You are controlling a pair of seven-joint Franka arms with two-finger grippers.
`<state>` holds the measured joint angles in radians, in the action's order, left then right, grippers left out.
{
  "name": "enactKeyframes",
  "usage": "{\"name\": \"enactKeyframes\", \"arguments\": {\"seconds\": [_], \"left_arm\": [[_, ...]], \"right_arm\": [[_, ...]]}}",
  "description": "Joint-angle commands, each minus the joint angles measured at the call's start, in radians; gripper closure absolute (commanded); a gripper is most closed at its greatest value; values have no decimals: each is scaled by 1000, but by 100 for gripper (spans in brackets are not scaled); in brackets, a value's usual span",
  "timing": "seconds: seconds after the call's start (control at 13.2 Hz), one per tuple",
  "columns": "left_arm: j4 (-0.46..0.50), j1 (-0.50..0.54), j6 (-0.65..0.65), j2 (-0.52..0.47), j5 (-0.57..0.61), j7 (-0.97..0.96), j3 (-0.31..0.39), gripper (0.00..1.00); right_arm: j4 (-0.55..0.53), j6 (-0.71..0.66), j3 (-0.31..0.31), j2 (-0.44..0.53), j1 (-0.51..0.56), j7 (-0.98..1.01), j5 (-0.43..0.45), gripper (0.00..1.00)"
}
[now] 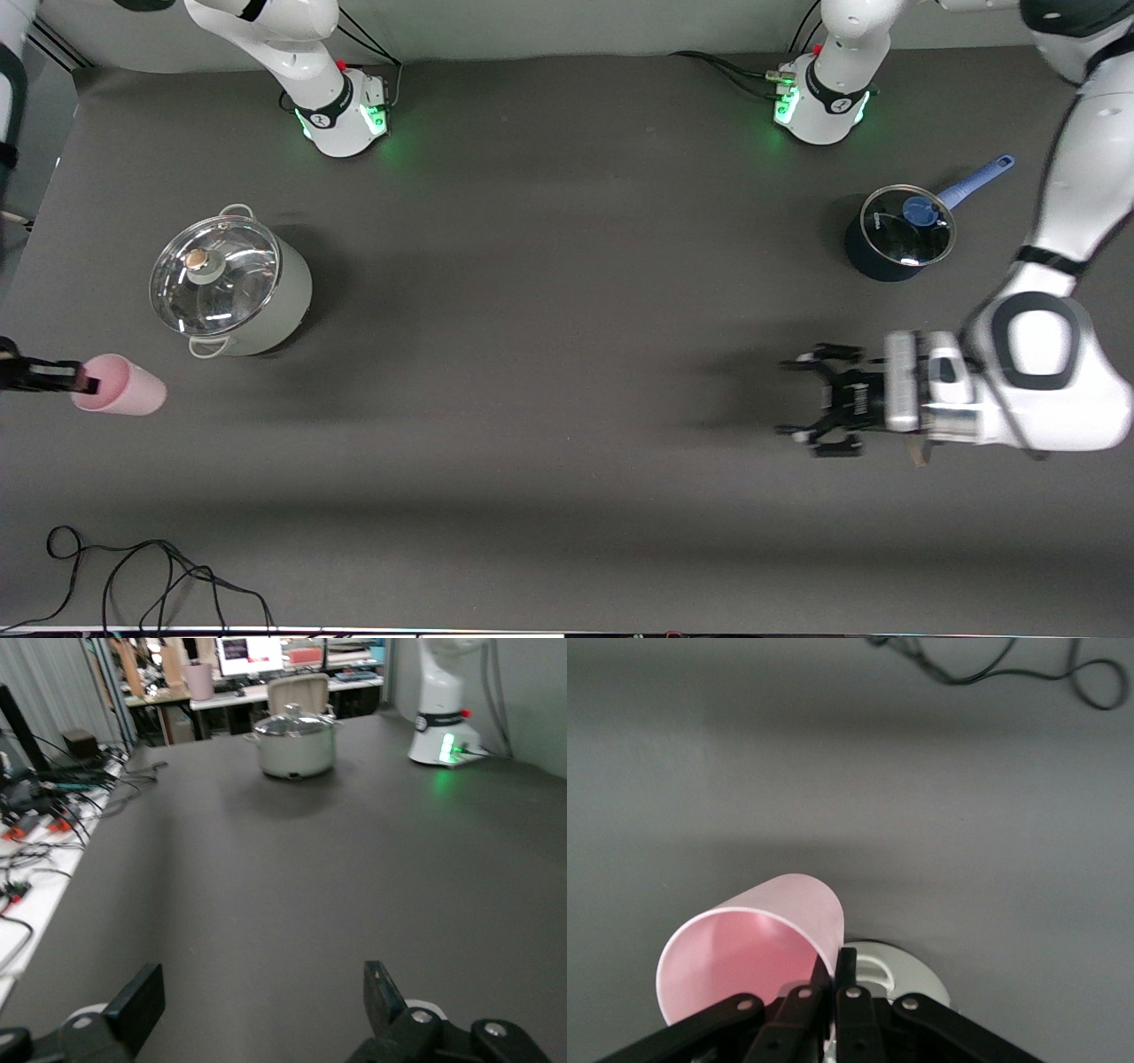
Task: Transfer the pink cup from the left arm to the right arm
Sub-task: 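Carry the cup away with the right gripper while the left gripper withdraws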
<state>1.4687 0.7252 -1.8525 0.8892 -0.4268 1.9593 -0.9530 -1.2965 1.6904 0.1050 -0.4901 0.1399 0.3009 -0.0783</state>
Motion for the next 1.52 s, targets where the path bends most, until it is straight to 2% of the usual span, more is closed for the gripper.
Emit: {"name": "enactKeyframes", "arguments": {"seconds": [0.0,0.15,0.38,0.68,0.83,0.99,1.21,1.29,1.44], "left_arm": [[19,98,122,-39,127,-89,-9,0],[-19,144,224,-41,216,-195,-16,0],[-138,169,381,-50,351,-331,-15,0],[-254,169,505,-78,525,-454,-16,0],[-255,172,521,-137,600,-497,-16,0],[-245,168,519,-266,625,-551,7,0],[-231,125,521,-393,769,-625,7,0],[-229,122,524,-421,783,-673,7,0],[-226,105,526,-458,806,-804,7,0]], "right_arm": [[19,55,2,-100,0,81,35,100],[19,116,2,-166,-5,81,52,100],[19,222,2,-260,-8,83,54,100],[22,270,-1,-320,-8,83,49,100],[23,287,-1,-335,-6,81,41,100],[22,299,-2,-340,-6,78,40,100],[23,301,-4,-350,-2,78,38,100],[23,301,-4,-352,-2,78,38,85],[23,301,-4,-352,-2,78,38,47]]}}
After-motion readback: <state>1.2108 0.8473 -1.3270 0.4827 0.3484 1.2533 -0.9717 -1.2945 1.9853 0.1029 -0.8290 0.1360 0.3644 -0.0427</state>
